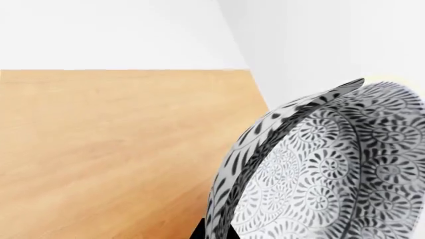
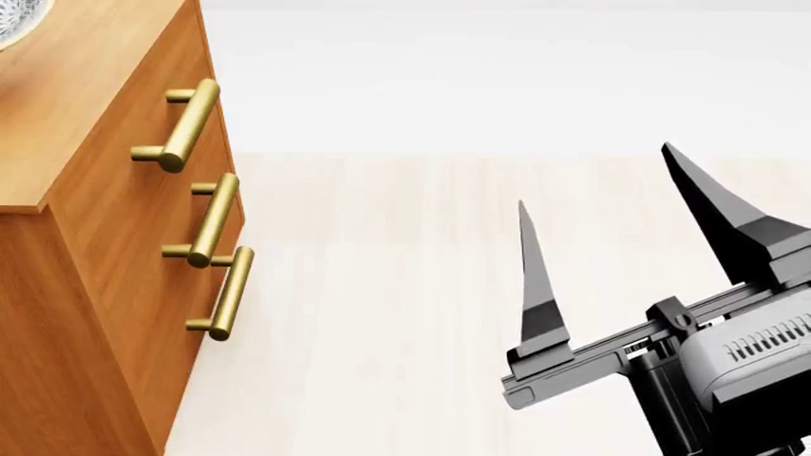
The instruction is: Put the bowl on top of the cabinet.
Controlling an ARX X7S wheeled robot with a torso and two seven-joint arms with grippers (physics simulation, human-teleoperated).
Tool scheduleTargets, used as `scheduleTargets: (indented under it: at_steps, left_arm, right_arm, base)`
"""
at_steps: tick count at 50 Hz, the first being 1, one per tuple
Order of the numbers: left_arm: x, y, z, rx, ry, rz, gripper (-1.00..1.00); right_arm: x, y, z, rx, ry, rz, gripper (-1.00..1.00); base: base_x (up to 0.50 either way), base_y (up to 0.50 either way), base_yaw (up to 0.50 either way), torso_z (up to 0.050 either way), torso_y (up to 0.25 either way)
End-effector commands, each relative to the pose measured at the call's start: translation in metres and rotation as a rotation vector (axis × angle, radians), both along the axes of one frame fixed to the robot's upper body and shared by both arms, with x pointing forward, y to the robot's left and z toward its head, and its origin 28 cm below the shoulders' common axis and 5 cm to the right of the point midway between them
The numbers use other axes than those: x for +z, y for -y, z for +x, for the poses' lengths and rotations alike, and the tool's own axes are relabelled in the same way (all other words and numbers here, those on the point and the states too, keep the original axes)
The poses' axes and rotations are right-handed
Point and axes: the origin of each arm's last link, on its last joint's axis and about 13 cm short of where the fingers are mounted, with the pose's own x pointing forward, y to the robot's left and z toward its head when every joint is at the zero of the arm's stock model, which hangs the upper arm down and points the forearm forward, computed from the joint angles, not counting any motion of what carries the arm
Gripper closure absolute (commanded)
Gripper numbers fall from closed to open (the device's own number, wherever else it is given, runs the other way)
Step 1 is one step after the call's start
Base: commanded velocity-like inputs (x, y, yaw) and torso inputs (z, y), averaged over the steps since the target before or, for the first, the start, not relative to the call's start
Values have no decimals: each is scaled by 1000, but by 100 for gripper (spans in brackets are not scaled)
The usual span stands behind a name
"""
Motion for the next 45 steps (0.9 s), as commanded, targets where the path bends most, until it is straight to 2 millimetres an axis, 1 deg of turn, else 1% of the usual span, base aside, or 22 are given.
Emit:
scheduleTargets:
  at_steps: [1,11,20,44,45]
  left_arm:
    - [-2,-1,2,-7,28,-39,100]
    - [-6,-5,0,19,27,-37,100]
    - [-14,-8,2,34,16,-41,100]
    - [-20,-10,5,34,12,-29,100]
    - [-20,-10,5,34,12,-31,-100]
  right_arm:
    - [-1,0,0,-3,-2,-2,-100]
    - [-2,0,0,-2,-4,-2,-100]
    - [-2,0,1,-3,-5,-1,-100]
    - [-4,1,1,-6,-8,-2,-100]
    - [-4,1,1,-6,-8,-2,-100]
  base:
    - [0,0,0,0,0]
    - [0,0,0,1,1]
    - [0,0,0,0,0]
    - [0,0,0,0,0]
    - [0,0,0,0,0]
